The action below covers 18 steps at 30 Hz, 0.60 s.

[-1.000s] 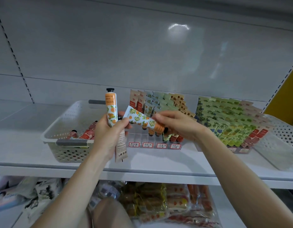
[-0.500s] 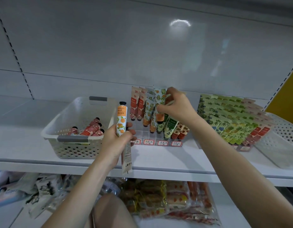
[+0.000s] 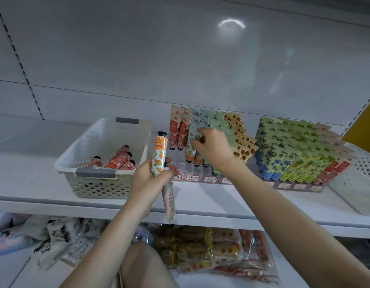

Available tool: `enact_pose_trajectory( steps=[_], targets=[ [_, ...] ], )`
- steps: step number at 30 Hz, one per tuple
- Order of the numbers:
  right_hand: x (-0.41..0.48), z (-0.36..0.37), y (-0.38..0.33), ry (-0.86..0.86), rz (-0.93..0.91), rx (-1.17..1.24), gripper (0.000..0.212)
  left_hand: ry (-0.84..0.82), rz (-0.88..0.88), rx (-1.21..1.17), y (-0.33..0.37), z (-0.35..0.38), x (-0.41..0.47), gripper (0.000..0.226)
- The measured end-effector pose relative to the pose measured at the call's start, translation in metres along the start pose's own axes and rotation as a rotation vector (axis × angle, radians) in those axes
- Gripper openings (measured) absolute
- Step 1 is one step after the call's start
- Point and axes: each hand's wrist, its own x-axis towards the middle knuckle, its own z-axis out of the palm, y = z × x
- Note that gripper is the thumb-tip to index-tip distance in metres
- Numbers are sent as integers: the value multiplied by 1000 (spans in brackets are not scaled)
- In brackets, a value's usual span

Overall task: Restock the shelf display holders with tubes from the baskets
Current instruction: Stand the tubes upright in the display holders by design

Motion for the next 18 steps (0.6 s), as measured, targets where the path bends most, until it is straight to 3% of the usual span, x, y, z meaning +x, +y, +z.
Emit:
enact_pose_trajectory(
  steps=[6,11,18],
  targets=[
    [0,3,-2,-53,1,-97,10,1,5,5,-3,0,1,18],
    [5,-2,-8,1,-22,-143,20,9,6,8,-4,-1,3,18],
    [15,-9,-5,106,-25,-499,20,7,10,10,-5,0,3,17]
  ],
)
